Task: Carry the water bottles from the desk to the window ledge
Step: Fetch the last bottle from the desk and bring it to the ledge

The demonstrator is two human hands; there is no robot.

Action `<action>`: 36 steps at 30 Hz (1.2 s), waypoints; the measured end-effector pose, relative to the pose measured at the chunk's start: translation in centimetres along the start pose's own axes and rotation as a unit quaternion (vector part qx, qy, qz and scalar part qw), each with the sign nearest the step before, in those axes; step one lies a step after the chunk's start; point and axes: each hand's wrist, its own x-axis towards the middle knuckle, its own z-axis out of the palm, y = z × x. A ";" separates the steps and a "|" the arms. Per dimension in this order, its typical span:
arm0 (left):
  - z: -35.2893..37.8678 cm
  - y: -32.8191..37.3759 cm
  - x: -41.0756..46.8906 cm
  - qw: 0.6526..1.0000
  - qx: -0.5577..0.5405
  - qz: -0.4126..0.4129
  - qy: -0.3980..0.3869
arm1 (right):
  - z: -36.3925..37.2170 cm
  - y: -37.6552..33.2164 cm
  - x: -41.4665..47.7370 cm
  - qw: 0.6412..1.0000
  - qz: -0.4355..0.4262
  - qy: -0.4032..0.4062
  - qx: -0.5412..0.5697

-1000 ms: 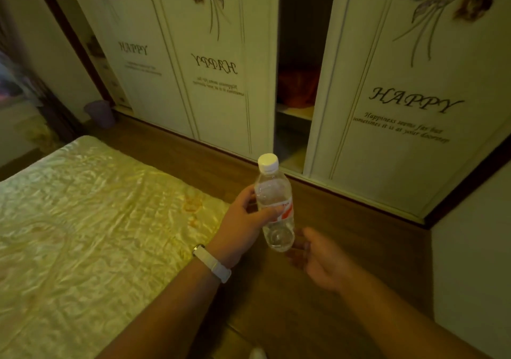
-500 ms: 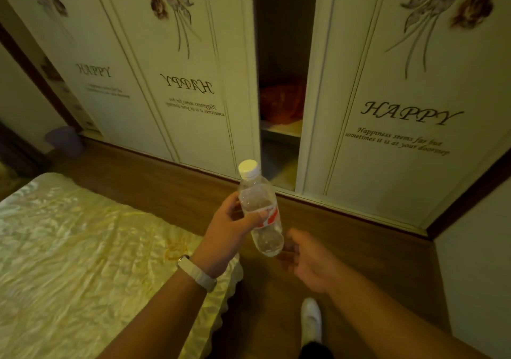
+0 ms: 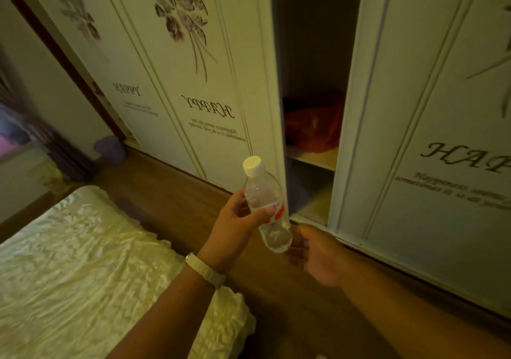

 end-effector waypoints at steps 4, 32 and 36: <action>0.2 1.5 4.3 1.000 -0.009 -0.008 0.026 | 0.3 -5.0 2.9 1.000 -0.004 -0.026 -0.013; -21.1 3.3 30.9 0.988 -0.045 0.012 0.148 | 21.4 -20.1 30.8 0.990 0.040 -0.095 -0.092; -25.0 3.3 31.8 0.979 -0.050 0.013 0.195 | 25.4 -20.5 33.5 0.982 0.051 -0.132 -0.124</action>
